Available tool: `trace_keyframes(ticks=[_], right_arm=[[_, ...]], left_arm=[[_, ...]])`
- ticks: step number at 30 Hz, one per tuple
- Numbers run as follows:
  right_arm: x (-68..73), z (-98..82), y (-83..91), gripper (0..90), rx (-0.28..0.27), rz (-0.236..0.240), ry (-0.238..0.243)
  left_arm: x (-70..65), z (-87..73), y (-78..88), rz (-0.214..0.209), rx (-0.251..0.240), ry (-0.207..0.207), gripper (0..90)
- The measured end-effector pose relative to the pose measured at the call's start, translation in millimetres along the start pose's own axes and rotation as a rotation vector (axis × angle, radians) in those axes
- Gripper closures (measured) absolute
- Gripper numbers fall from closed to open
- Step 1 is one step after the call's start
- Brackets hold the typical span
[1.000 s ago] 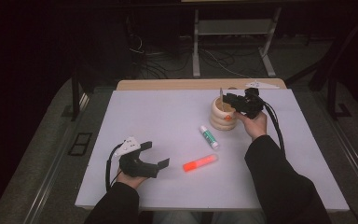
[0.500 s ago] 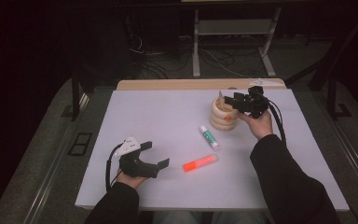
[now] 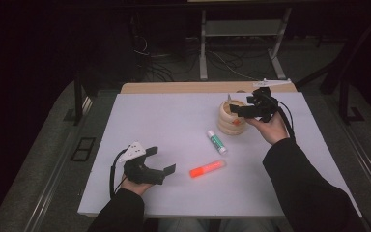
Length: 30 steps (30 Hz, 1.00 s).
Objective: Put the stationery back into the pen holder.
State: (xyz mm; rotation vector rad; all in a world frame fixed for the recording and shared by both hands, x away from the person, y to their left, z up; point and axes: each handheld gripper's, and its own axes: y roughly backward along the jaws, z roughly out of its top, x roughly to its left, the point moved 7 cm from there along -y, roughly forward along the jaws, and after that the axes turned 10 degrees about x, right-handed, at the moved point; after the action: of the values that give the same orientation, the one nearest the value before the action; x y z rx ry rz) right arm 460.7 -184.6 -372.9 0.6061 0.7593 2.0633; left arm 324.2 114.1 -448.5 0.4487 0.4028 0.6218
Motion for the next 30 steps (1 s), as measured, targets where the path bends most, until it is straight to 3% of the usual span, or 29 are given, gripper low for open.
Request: trace_keyframes(ticks=[3,5,18,30], right_arm=[[9.1,-1.1,2.3,10.8,0.046,0.025,0.007],[14.2,-2.3,3.0,0.3,0.084,0.035,0.022],[47.0,-13.5,-4.6,0.3,0.239,0.087,0.075],[70.4,-27.0,-22.7,0.3,0.334,0.11,0.124]], left_arm=[[0.0,0.0,0.0,0.0,0.0,0.0,0.0],[-0.1,0.0,-0.1,0.0,0.0,-0.001,0.0],[-0.5,0.0,-0.2,-0.001,0.002,-0.003,0.0],[-0.6,0.0,-0.2,-0.001,0.001,-0.002,0.0]])
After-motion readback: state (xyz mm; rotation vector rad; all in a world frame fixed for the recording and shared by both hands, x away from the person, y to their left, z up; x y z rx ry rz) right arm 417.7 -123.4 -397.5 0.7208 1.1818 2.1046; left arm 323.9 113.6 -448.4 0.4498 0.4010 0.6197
